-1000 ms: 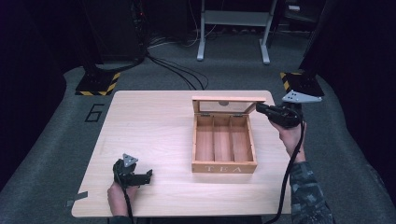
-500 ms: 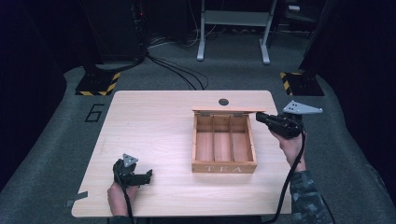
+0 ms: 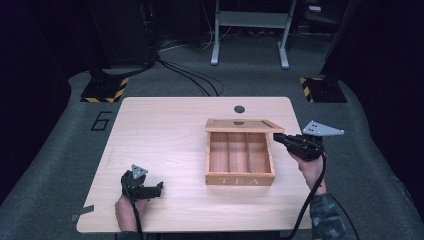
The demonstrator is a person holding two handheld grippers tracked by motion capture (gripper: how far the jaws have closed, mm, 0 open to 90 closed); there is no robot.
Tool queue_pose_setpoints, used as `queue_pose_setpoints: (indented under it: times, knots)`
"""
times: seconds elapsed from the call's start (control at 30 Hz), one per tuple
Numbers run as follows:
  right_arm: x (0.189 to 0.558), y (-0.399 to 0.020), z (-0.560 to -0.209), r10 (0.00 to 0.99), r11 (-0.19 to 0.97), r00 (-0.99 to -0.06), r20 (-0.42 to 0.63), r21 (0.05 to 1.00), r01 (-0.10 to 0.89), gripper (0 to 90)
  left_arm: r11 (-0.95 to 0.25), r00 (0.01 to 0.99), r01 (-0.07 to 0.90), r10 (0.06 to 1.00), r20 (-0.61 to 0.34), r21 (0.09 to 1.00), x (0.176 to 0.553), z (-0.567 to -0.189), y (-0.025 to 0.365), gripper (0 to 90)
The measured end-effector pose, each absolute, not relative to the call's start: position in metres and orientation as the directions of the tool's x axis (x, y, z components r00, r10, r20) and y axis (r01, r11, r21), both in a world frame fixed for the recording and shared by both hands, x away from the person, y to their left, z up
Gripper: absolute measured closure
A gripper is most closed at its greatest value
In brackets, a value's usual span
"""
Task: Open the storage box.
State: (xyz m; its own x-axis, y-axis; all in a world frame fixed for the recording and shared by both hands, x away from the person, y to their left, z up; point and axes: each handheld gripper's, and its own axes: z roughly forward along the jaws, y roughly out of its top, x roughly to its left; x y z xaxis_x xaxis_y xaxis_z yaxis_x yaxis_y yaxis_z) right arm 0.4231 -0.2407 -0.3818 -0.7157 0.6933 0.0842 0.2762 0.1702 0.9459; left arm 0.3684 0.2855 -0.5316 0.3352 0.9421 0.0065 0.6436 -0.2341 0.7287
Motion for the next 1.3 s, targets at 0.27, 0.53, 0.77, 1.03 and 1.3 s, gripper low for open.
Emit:
queue_pose_setpoints:
  times: [0.27,0.53,0.77,1.03,1.3]
  knots:
    - [0.414,-0.237,-0.399,0.682,0.182,-0.726,0.089,0.941,0.287,88.9,-0.232,0.334,0.643,0.943,0.005,0.730,0.368,-0.532,0.285,2.9]
    - [0.407,-0.236,-0.420,0.675,0.179,-0.729,0.113,0.933,0.311,89.1,-0.230,0.334,0.644,0.943,0.003,0.730,0.369,-0.532,0.285,2.9]
    - [0.403,-0.238,-0.435,0.677,0.177,-0.725,0.131,0.926,0.333,89.0,-0.231,0.334,0.643,0.943,0.004,0.730,0.369,-0.532,0.285,2.9]
    - [0.398,-0.239,-0.451,0.676,0.182,-0.723,0.143,0.918,0.352,88.7,-0.231,0.333,0.643,0.943,0.004,0.730,0.369,-0.532,0.285,2.9]
    - [0.395,-0.239,-0.462,0.679,0.183,-0.718,0.152,0.912,0.367,88.8,-0.232,0.335,0.644,0.942,0.004,0.729,0.369,-0.532,0.285,2.9]
